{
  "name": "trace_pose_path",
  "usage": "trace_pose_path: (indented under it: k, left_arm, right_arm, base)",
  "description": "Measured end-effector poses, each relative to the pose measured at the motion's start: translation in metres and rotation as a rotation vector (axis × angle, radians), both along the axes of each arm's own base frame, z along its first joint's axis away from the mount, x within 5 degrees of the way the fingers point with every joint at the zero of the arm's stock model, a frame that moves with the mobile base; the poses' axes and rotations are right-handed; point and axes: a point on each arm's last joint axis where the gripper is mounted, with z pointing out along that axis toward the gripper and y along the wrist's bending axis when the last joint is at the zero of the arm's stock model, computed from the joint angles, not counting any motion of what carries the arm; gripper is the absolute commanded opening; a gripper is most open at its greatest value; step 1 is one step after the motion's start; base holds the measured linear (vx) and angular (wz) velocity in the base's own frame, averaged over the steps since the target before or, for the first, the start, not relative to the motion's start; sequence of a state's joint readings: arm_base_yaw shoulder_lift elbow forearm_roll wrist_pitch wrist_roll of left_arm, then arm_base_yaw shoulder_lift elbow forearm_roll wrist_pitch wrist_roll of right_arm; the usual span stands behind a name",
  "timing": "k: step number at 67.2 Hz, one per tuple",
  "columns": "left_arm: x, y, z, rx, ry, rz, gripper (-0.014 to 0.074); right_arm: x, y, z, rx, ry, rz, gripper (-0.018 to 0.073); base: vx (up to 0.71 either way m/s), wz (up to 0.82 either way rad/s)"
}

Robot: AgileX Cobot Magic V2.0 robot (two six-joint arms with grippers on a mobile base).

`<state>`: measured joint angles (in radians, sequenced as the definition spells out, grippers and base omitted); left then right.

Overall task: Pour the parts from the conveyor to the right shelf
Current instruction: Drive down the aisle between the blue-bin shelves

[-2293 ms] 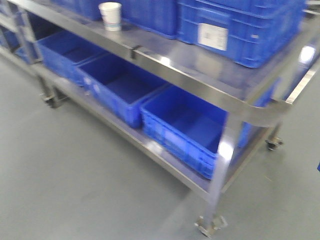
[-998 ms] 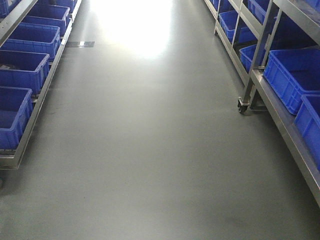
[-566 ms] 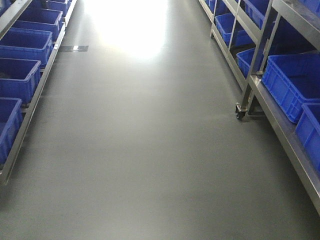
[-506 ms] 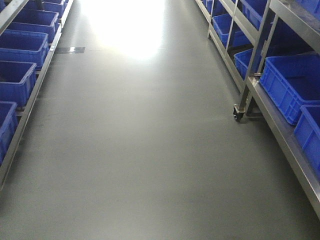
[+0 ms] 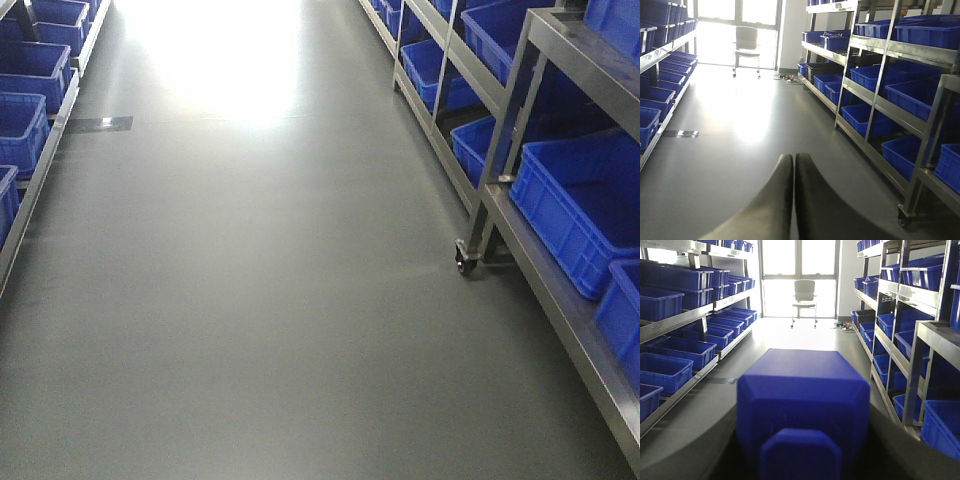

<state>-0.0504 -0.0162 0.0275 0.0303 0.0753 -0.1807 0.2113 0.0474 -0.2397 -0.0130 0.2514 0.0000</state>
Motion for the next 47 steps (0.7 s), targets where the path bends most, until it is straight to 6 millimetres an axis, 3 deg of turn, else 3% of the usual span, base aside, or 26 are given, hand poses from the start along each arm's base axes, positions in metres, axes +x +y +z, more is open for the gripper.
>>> trace_pose_path:
  k: [47]
  left_arm:
    - [0.0000,0.0000,0.0000,0.000,0.000,0.000,-0.0006]
  right_arm:
    - [0.0000,0.0000,0.0000,0.000,0.000,0.000,-0.0004]
  base:
    - [0.55,0.14]
